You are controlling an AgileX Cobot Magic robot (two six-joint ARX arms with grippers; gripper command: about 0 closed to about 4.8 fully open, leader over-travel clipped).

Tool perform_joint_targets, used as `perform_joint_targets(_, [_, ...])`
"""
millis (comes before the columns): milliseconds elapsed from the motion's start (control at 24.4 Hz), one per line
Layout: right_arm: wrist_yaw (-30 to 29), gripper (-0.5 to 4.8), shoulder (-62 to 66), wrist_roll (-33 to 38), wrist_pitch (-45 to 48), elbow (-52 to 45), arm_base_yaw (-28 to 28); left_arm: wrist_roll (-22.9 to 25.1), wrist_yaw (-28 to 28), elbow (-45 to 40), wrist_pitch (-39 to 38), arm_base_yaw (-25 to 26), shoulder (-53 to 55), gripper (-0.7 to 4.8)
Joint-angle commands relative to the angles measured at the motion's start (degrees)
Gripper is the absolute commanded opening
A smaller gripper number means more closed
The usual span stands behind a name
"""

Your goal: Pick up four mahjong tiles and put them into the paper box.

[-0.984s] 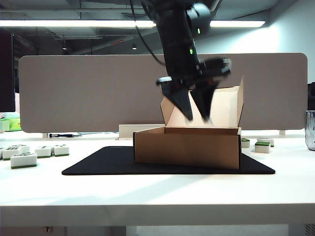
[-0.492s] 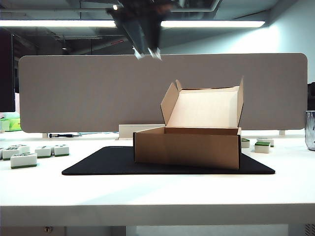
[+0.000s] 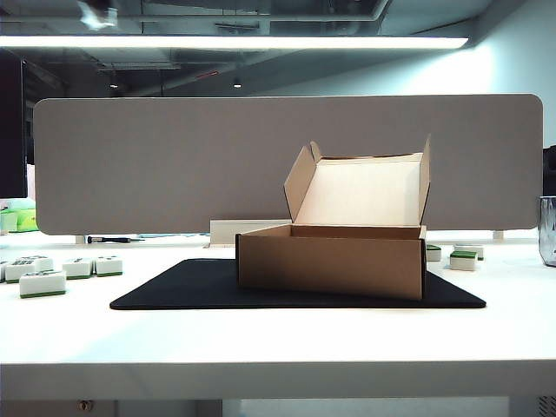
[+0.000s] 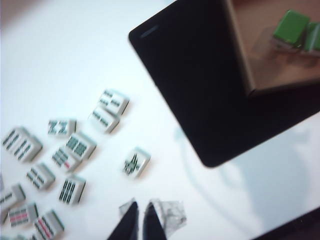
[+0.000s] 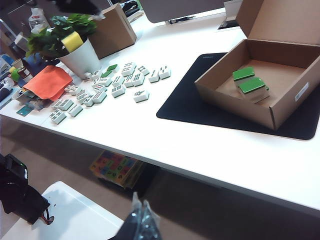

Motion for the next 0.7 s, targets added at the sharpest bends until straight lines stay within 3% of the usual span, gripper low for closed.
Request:
perform_joint_targets(41, [-0.1, -0.01, -0.7, 0.0, 0.5, 0.2, 0.0, 0.0, 0.2, -7.1, 0.0, 3.1, -6.8, -0.06])
perform_joint_targets(164, [-0.1, -0.01, -0.7, 0.0, 0.5, 0.2, 0.0, -0.6, 0.2, -14.2, 1.0, 5.2, -14.0, -0.06])
perform_joint_targets(697, [0.0, -0.01, -0.7, 0.0, 0.5, 0.2, 0.0, -6.9, 0.3, -46.2, 11.5, 5.3, -47.1, -0.06])
